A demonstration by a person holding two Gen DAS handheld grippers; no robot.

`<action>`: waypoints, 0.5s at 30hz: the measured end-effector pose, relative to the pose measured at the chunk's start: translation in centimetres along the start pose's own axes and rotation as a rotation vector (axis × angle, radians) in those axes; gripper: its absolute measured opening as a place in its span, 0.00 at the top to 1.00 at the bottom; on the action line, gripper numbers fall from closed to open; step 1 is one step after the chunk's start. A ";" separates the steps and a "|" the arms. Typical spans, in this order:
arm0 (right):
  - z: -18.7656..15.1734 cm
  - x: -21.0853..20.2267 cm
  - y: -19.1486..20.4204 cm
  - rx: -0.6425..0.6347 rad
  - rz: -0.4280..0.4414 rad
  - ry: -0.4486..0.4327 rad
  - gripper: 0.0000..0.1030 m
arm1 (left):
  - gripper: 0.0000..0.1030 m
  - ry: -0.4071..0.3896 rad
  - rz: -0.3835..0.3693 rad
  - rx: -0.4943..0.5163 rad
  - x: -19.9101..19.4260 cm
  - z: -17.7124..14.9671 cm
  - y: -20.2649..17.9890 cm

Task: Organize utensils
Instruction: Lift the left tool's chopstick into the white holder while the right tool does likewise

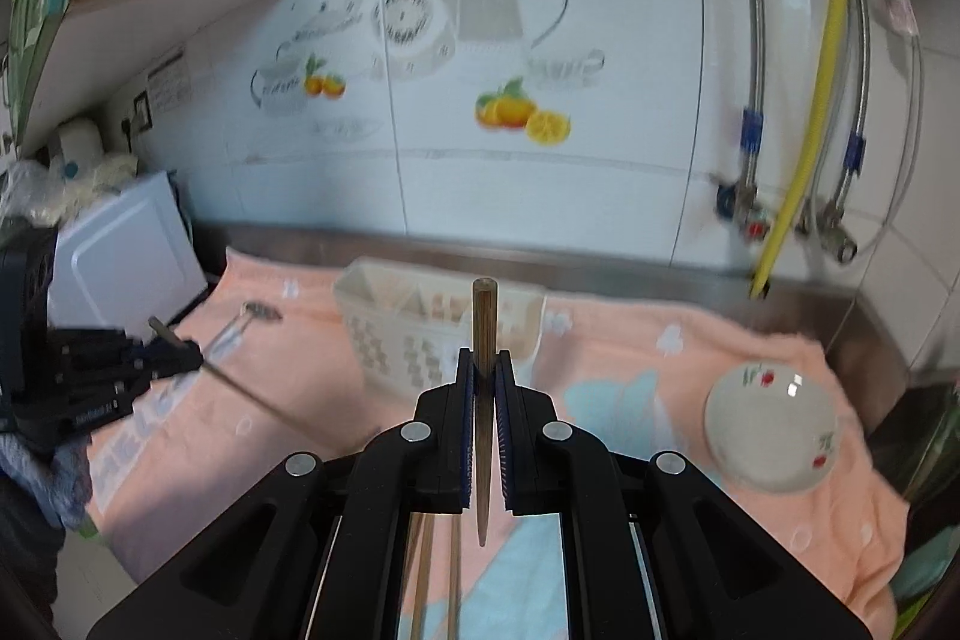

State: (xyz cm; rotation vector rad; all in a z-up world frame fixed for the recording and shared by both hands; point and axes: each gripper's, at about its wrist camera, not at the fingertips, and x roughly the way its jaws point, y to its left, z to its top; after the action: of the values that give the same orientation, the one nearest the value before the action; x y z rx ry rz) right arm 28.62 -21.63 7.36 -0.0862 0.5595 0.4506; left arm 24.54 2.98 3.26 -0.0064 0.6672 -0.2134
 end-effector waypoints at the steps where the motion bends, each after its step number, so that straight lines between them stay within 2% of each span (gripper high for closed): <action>1: 0.7 0.0 -0.1 0.005 0.000 -0.008 0.94 | 0.95 -0.005 0.001 0.006 0.0 0.6 -0.1; 6: 4.5 0.5 -0.4 0.013 -0.008 -0.063 0.94 | 0.95 -0.043 0.005 0.032 -0.7 3.4 -0.5; 15: 8.9 3.0 -1.3 0.051 -0.049 -0.134 0.94 | 0.95 -0.182 0.013 0.066 -3.6 10.4 -1.0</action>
State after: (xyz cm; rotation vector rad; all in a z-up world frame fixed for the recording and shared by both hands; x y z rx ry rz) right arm 35.84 -19.87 13.28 -0.0209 0.4360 0.3913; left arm 27.99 2.10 13.76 0.0409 0.4785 -0.2192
